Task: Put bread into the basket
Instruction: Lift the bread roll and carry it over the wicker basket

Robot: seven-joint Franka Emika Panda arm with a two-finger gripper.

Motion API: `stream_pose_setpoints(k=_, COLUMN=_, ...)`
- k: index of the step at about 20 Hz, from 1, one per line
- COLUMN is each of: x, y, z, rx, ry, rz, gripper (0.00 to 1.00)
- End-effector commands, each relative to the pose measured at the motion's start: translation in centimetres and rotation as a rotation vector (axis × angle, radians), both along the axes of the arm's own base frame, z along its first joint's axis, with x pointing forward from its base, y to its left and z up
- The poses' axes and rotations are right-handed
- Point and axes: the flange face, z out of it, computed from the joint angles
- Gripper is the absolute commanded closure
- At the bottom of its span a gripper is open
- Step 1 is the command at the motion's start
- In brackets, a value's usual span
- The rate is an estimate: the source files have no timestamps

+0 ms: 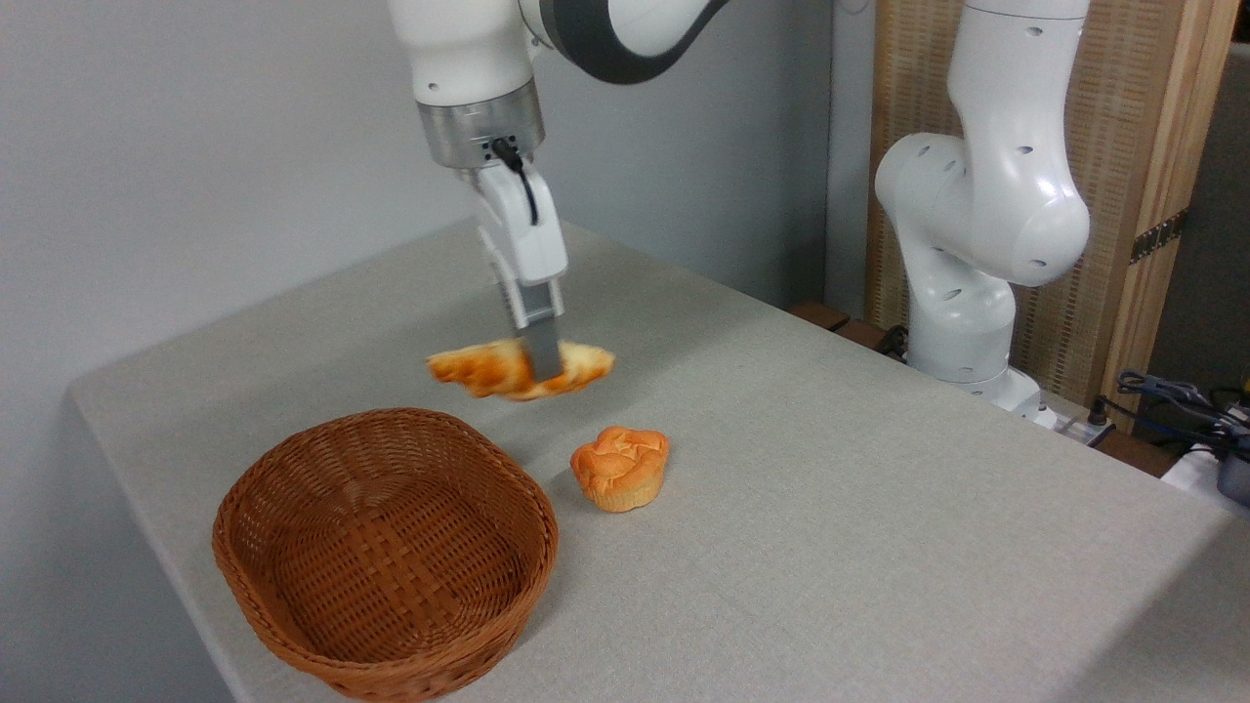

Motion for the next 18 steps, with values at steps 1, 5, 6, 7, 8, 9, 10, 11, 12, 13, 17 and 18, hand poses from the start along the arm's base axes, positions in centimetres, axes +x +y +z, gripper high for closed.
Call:
stream_pose_setpoints(k=1, x=3.0, y=0.8, z=-0.8, rx=-0.031, ry=-0.099, rz=0.029, gripper=0.76)
stream_pose_setpoints(k=5, x=6.1, y=0.4, z=-2.7, rx=-0.039, ry=-0.181, rz=0.045, gripper=0.35)
stream_pose_setpoints(k=6, x=6.5, y=0.4, z=-2.9, rx=-0.043, ry=-0.2, rz=0.045, gripper=0.23)
stream_pose_setpoints(k=7, x=6.7, y=0.4, z=-2.8, rx=-0.047, ry=-0.221, rz=0.047, gripper=0.09)
stream_pose_setpoints(k=8, x=6.9, y=0.4, z=-2.9, rx=-0.05, ry=-0.229, rz=0.05, gripper=0.0)
stream_pose_setpoints(k=9, x=7.1, y=0.4, z=-3.1, rx=-0.05, ry=-0.23, rz=0.048, gripper=0.0)
stream_pose_setpoints(k=10, x=7.1, y=0.4, z=-3.2, rx=-0.05, ry=-0.231, rz=0.048, gripper=0.0)
stream_pose_setpoints(k=11, x=7.1, y=0.4, z=-3.2, rx=-0.051, ry=-0.23, rz=0.049, gripper=0.0)
stream_pose_setpoints(k=12, x=7.1, y=0.5, z=-3.2, rx=-0.054, ry=-0.23, rz=0.054, gripper=0.0)
stream_pose_setpoints(k=13, x=7.2, y=0.9, z=-3.1, rx=-0.057, ry=-0.231, rz=0.063, gripper=0.0)
stream_pose_setpoints(k=17, x=7.3, y=1.5, z=-2.7, rx=-0.063, ry=-0.237, rz=0.079, gripper=0.0)
stream_pose_setpoints(k=18, x=7.3, y=1.5, z=-2.7, rx=-0.063, ry=-0.236, rz=0.079, gripper=0.0)
